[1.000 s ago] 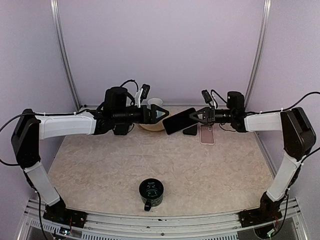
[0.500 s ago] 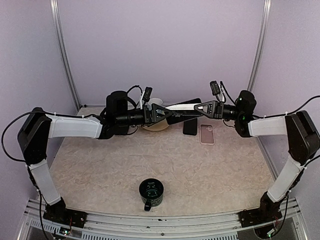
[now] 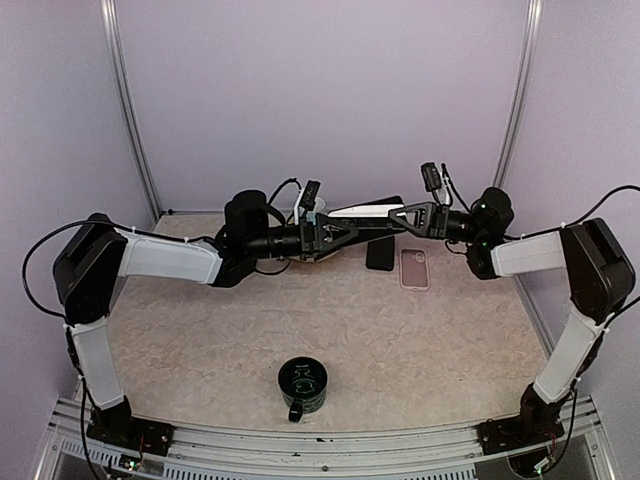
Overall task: Put the phone into the phone case
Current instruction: Pass from the right arm to the left
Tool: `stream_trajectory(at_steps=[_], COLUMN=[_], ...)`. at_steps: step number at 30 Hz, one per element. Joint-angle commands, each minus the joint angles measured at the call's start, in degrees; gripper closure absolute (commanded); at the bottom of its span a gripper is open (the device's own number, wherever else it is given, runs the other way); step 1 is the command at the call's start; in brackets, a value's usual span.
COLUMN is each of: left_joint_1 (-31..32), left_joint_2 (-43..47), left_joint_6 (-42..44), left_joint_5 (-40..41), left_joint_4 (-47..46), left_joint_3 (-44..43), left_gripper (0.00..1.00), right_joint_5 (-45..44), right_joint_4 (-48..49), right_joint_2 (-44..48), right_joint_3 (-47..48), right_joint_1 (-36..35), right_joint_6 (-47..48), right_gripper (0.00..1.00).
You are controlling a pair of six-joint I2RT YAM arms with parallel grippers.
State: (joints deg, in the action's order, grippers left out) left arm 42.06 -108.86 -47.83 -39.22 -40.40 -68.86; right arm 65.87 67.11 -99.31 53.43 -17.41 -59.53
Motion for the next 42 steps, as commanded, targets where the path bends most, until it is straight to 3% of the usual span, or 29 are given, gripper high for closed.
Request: stream_trajectory(at_steps=[1,16,23,31,42], left_joint_1=[0.2,0.6,0.7,0.5,0.1], left_joint_2=[-1.0,-3.1,-3.5,-3.8,-3.2], left_joint_6=[-1.8,-4.6,-4.6,-5.0,-4.0], left_joint_5=[-1.8,-3.0,-3.0,-3.4,-3.3], left_joint_4=[-4.6,-8.2,-8.5,-9.2,-9.3], left_joint_3=[-2.4,-2.9,-2.8,-2.4,-0.7], left_gripper=[0.15,0.34,0.49,0.78,1.0], right_joint_5=[-0.1,-0.5,-0.6,-0.7,-0.6], right_joint_4=[4.5,5.0,4.6,4.3,3.0], right_joint_2=[-0.7,-2.2,-2.7,-3.0,-2.5], right_joint_3=[-0.6,-0.7,-0.4,-0.1,-0.1], right_joint_1=[0.1,-0.4,-0.9,-1.1,-1.3], right_joint_6=[-0.3,0.0,0.1,0.0,0.4], right_gripper=[1.0,1.0,1.0,1.0,1.0])
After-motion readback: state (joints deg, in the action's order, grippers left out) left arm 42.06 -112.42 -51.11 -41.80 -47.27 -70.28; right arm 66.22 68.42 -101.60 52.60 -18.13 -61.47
